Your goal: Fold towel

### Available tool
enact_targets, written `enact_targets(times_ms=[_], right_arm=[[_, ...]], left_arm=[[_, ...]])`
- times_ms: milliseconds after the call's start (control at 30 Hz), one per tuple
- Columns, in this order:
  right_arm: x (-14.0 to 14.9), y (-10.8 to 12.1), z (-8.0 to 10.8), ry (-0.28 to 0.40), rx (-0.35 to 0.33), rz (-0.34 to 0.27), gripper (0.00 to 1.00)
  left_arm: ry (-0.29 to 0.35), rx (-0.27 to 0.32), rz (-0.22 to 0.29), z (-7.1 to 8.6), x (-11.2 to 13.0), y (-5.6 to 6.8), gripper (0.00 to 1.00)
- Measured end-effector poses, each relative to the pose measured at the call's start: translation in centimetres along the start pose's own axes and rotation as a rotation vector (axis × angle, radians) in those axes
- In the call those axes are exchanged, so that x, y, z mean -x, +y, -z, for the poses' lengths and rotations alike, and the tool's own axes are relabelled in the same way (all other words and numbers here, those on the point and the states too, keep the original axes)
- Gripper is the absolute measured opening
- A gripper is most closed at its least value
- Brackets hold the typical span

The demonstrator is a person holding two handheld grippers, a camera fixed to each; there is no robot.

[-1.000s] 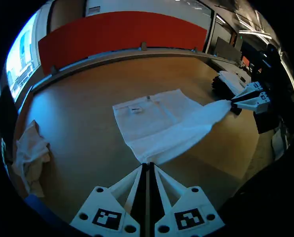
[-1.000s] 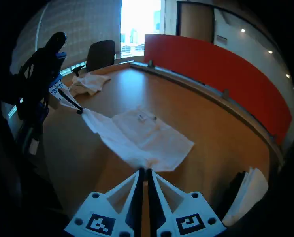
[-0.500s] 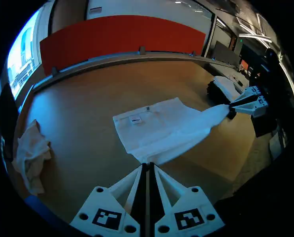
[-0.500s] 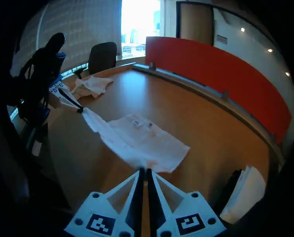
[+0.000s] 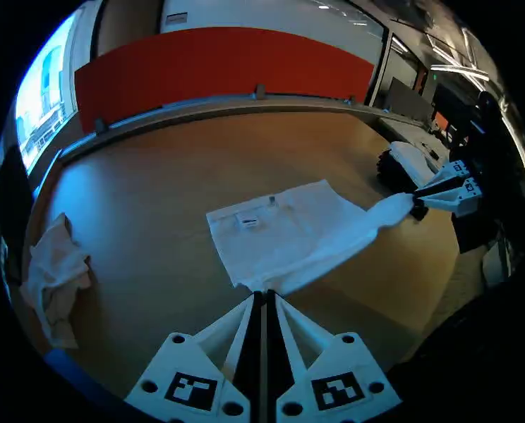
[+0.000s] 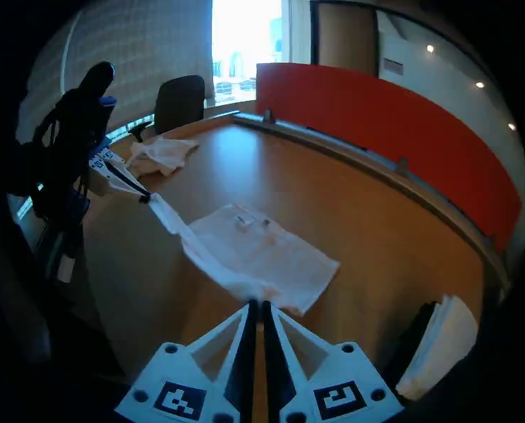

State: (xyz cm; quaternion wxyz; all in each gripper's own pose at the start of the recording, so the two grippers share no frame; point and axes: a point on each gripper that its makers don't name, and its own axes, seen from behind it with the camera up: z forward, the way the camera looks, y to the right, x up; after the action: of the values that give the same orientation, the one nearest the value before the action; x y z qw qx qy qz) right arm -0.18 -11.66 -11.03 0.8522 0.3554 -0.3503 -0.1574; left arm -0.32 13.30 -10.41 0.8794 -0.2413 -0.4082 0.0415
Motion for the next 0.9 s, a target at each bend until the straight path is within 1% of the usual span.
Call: enact_targets(times_ms=[200, 467, 567, 700, 900], right_arm=[[-0.2, 1.2, -1.4, -0.01, 0.011, -0.008, 0.06], [-0.3, 3.3, -3.8, -0.027, 0.035, -0.024, 0.06], [-0.5, 4.1, -4.7, -0.03, 0.04, -0.033, 0.06], [-0.5, 4.8, -5.5, -0.036, 0.041, -0.045, 0.06], [0.1, 5.2, -6.5, -0.054, 0.039, -0.063, 0.06]], left_arm=[[0.022, -0.006, 0.004, -1.7, -1.5, -0.8, 0.05], [0.047, -0.031, -0.001, -4.3, -3.7, -2.6, 0.04], [0.052, -0.035, -0.007, -5.1, -4.4, -3.1, 0.05], [0.048, -0.037, -0.015, -6.1, -4.7, -3.5, 0.05], [0.039, -0.03, -0.017, -7.2, -4.6, -3.8, 0.05]])
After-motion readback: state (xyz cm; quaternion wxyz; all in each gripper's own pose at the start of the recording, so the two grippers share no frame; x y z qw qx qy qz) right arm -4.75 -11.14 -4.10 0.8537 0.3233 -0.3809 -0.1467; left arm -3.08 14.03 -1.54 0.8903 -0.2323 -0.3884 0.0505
